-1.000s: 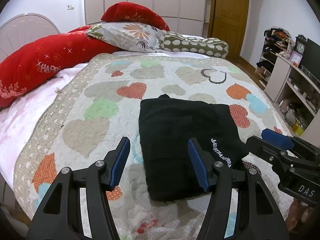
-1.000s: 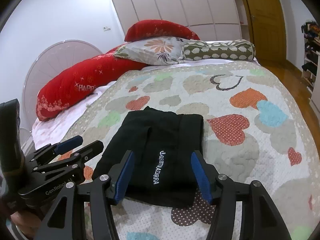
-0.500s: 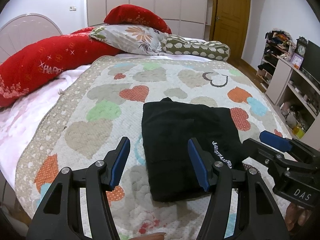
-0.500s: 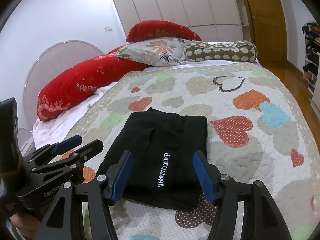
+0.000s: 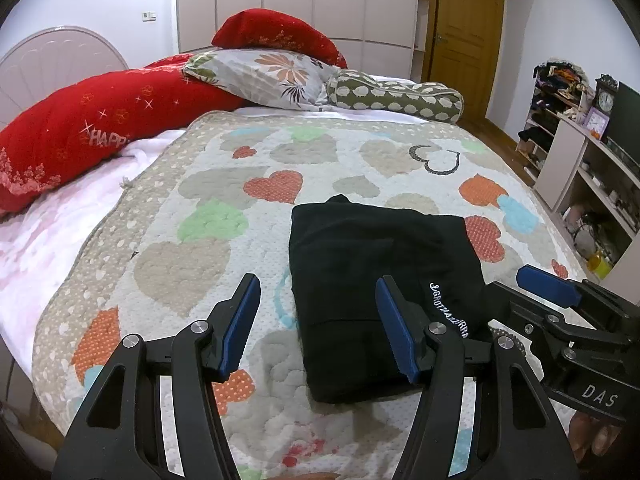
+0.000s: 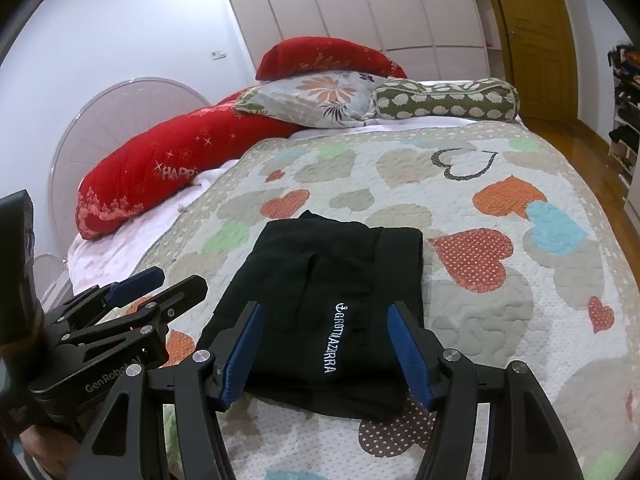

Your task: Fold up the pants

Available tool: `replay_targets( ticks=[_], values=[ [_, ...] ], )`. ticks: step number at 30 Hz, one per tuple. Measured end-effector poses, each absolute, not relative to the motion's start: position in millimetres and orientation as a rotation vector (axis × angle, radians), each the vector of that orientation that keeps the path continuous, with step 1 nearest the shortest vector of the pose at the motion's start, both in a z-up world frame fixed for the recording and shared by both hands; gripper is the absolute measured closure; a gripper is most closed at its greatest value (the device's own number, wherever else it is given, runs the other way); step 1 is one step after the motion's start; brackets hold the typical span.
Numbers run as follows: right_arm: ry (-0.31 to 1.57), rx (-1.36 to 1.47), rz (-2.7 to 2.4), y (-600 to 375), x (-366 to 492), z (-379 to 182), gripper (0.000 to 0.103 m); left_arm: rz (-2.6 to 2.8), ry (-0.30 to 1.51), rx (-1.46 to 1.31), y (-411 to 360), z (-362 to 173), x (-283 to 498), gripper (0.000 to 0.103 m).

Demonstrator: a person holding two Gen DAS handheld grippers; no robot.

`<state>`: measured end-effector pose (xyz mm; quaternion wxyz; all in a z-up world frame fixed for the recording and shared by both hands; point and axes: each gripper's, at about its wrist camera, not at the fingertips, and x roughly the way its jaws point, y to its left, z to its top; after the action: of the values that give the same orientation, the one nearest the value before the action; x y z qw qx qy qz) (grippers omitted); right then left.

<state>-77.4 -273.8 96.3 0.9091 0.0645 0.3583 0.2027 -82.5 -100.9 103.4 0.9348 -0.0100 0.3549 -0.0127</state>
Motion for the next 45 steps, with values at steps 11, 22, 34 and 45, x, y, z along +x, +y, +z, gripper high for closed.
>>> replay_targets(
  ticks=[11, 22, 34, 45],
  values=[
    [0.737, 0.123, 0.427, -269, -79, 96, 0.04, -0.028, 0.726, -0.024, -100, 103, -83, 0.043],
    [0.743, 0.116, 0.431, -265, -81, 96, 0.04, -0.025, 0.73, -0.026, -99, 101, -84, 0.043],
    [0.752, 0.116, 0.429, -264, -80, 94, 0.04, -0.027, 0.734, -0.025, -98, 99, -85, 0.043],
    [0.753, 0.117, 0.428, -264, -80, 94, 0.04, -0.027, 0.736, -0.026, -98, 98, -84, 0.043]
  ],
)
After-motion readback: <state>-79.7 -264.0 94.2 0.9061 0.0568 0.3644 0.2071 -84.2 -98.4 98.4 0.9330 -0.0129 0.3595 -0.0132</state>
